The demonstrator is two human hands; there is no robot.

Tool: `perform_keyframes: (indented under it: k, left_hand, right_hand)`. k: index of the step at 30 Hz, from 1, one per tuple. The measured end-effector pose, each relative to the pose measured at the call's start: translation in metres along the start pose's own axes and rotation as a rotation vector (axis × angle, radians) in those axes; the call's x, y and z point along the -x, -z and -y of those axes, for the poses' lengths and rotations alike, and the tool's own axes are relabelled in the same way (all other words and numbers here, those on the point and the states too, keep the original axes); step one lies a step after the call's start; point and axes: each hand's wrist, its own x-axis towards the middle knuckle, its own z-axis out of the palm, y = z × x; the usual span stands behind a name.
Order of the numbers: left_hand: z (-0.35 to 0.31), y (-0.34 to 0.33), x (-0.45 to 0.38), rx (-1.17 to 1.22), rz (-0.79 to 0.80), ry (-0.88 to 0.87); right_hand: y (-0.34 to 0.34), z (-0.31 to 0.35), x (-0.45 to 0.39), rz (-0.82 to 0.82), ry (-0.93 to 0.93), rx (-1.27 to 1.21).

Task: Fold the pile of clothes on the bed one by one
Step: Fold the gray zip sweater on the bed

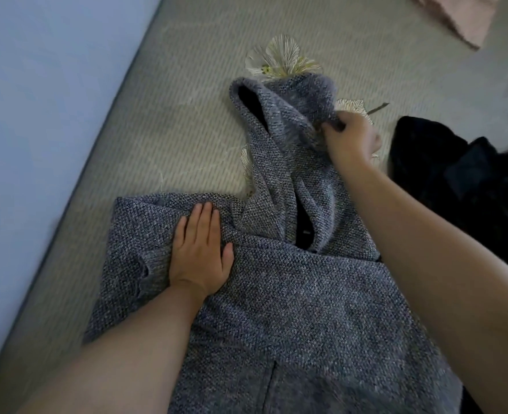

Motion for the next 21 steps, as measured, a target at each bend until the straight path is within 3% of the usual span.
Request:
perform_keyframes:
  k: [7, 10, 13, 15, 17, 19, 21]
  left_hand:
    - [0.004, -0.004, 0.003, 0.059, -0.090, 0.005]
    - [-0.007, 0.014, 0.022, 0.367, -0.180, 0.030]
    - [-0.022, 0.049, 0.048, 0.680, -0.371, 0.059]
    - [-0.030, 0.074, 0.070, 0.722, -0.505, -0.023]
    - [-0.036, 0.089, 0.097, 0.596, -0.575, -0.211]
    - [-0.039, 0.087, 0.126, 0.444, -0.455, -0.317]
    - [-0.045, 0.075, 0.152, 0.411, -0.216, -0.199]
  right_hand:
    - [0.055, -0.038, 0.116, -0.052, 0.386, -0.057]
    - [0.076, -0.069, 0.176, -0.160, 0.574, 0.011]
    - [0.083, -0.097, 0.225, -0.232, 0.720, 0.056]
    - [0.086, -0.112, 0.256, -0.239, 0.792, 0.060]
    - [0.088, -0.125, 0.286, -0.213, 0.822, 0.085]
    - [0.089, -0.136, 0.311, -0.192, 0.835, 0.101]
    - [0.090, -0.143, 0.331, -0.193, 0.854, 0.090]
